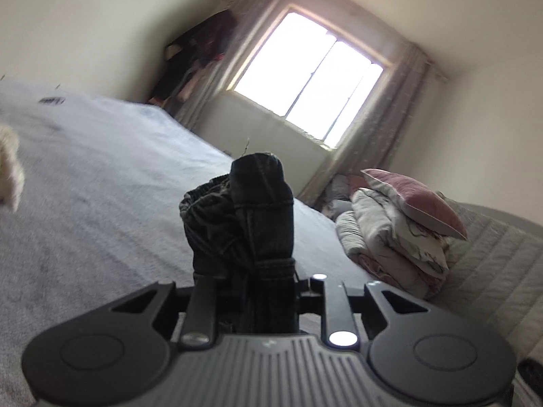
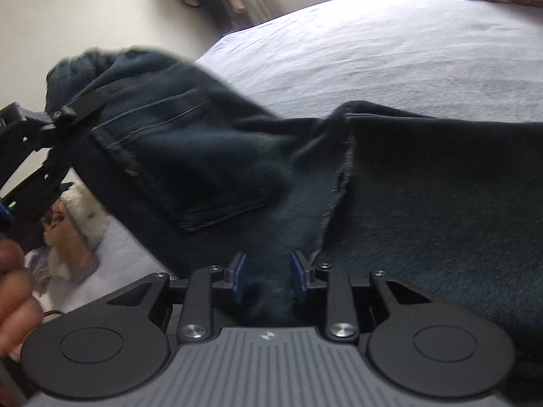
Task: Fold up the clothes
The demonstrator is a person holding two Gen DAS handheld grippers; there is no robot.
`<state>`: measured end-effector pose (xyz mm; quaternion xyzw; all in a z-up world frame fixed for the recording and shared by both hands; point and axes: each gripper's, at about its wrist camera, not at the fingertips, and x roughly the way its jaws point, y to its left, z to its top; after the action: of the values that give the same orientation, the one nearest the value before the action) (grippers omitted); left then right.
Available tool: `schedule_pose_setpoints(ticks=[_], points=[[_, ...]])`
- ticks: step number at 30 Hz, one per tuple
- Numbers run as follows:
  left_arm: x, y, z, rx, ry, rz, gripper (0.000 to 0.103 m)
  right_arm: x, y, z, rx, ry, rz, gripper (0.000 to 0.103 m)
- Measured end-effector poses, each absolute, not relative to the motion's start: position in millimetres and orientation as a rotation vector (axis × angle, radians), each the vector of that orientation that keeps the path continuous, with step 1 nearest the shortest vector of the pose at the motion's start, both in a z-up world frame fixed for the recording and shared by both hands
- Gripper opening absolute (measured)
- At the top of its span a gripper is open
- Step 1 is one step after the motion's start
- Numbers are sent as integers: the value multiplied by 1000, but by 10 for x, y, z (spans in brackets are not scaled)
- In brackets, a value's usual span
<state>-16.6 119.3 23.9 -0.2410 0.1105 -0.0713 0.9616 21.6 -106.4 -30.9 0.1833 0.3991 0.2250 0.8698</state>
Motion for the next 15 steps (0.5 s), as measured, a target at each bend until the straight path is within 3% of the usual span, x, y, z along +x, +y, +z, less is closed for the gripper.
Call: schedule_pose_setpoints(ticks=[11,15], points=[[-281,621,337,-360,169,-308,24,-173,-2005,19,611,703,400,40],[-306,391,310,-296,173,-358,25,-226,-2427,103,696,627,336,51]])
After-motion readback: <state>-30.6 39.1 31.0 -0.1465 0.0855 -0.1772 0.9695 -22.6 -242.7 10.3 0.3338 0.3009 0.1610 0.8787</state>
